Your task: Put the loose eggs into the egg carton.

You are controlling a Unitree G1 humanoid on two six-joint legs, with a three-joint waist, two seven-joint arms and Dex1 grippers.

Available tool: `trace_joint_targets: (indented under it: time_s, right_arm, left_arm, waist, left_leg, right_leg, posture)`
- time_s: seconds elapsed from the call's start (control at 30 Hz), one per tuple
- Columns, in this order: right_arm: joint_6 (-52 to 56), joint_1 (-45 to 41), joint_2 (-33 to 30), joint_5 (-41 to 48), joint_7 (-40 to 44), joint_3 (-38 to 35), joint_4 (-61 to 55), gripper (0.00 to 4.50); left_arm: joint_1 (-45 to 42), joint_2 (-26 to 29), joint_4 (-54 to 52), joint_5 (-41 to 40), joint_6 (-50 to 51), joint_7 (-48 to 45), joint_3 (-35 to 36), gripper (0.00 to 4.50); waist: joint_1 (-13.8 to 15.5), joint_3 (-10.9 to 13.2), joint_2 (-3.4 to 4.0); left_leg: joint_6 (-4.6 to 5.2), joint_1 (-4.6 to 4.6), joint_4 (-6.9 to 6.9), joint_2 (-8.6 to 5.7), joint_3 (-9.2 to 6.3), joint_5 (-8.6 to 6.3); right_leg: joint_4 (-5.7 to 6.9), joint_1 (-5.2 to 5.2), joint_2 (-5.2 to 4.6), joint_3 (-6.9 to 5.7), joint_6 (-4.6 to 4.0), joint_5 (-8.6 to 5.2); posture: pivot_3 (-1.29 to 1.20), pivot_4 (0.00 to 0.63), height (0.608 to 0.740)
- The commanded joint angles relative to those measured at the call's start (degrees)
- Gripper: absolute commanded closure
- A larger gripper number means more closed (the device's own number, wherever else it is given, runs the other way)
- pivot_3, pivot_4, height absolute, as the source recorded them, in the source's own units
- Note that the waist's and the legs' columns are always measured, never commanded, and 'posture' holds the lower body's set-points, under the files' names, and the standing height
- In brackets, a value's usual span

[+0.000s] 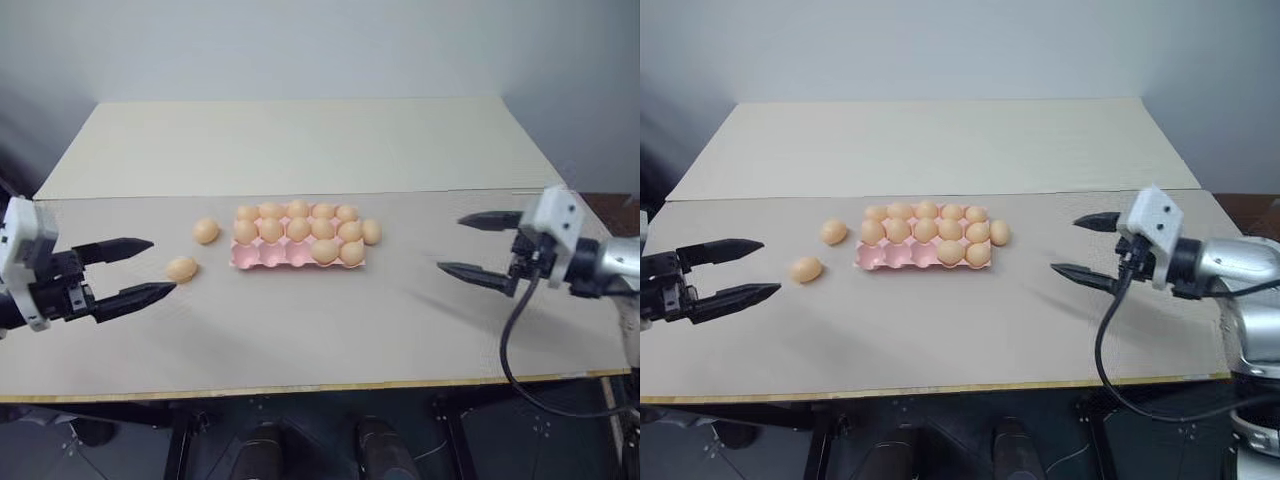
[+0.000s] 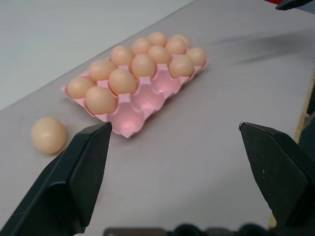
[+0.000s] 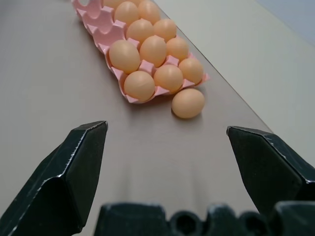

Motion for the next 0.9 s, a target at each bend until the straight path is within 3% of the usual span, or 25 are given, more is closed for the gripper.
trace_joint_targets:
  time_s: [0.03, 0.2, 0.33, 0.57, 0.9]
  right_arm:
    - [0.24, 0.08, -0.09, 1.57, -2.05, -1.10, -2.58, 0.03]
    - [-1.99, -3.96, 0.05, 0.29, -3.08, 2.47, 1.19, 0.03]
    - [-8.87, -10.39, 2.25, -5.02, -2.30, 10.06, 8.89, 0.03]
    - [-27.51, -27.34, 11.73, -20.24, -4.39, 23.73, 39.05, 0.03]
    - [-43.42, -40.47, 21.11, -29.60, -8.75, 28.93, 68.94, 0.03]
  left_arm:
    - [-0.36, 0.74, -0.11, -0.66, -0.17, -0.51, 2.03, 0.00]
    - [-1.69, 0.86, 0.18, -0.65, -0.26, -0.32, 1.10, 0.00]
    - [-2.64, 0.59, -0.42, -0.52, -0.50, -0.07, 0.28, 0.00]
    - [-4.15, 0.31, -2.17, -0.86, -0.59, 0.49, -0.22, 0.00]
    - [-2.50, 0.24, -4.80, -1.45, 0.22, 0.97, 2.54, 0.00]
  waist:
    - [-0.04, 0.00, 0.01]
    - [0.19, 0.00, 0.01]
    - [0.21, 0.00, 0.00]
    - [-0.15, 0.02, 0.02]
    - [-0.56, 0.05, 0.02]
  left_leg:
    - [0.00, 0.01, 0.00, 0.01, 0.00, 0.00]
    - [0.00, -0.12, 0.01, -0.04, 0.00, 0.00]
    - [0.00, -0.10, 0.00, -0.04, -0.01, 0.00]
    - [0.00, -0.13, 0.00, -0.04, 0.00, 0.00]
    - [-0.02, -0.23, 0.01, -0.05, -0.03, 0.01]
  right_leg:
    - [0.00, 0.00, 0.01, 0.00, 0.00, 0.00]
    - [-0.06, -0.05, -0.04, 0.00, 0.01, 0.00]
    - [-0.07, -0.04, -0.04, -0.01, 0.01, 0.00]
    - [-0.05, -0.13, -0.03, 0.00, 0.00, 0.00]
    - [-0.01, -0.24, -0.04, 0.00, -0.01, 0.01]
  posture:
    - [0.00, 0.150, 0.740]
    - [0.00, 0.150, 0.740]
    - [0.00, 0.150, 0.740]
    - [0.00, 0.150, 0.740]
    - [0.00, 0.150, 0.740]
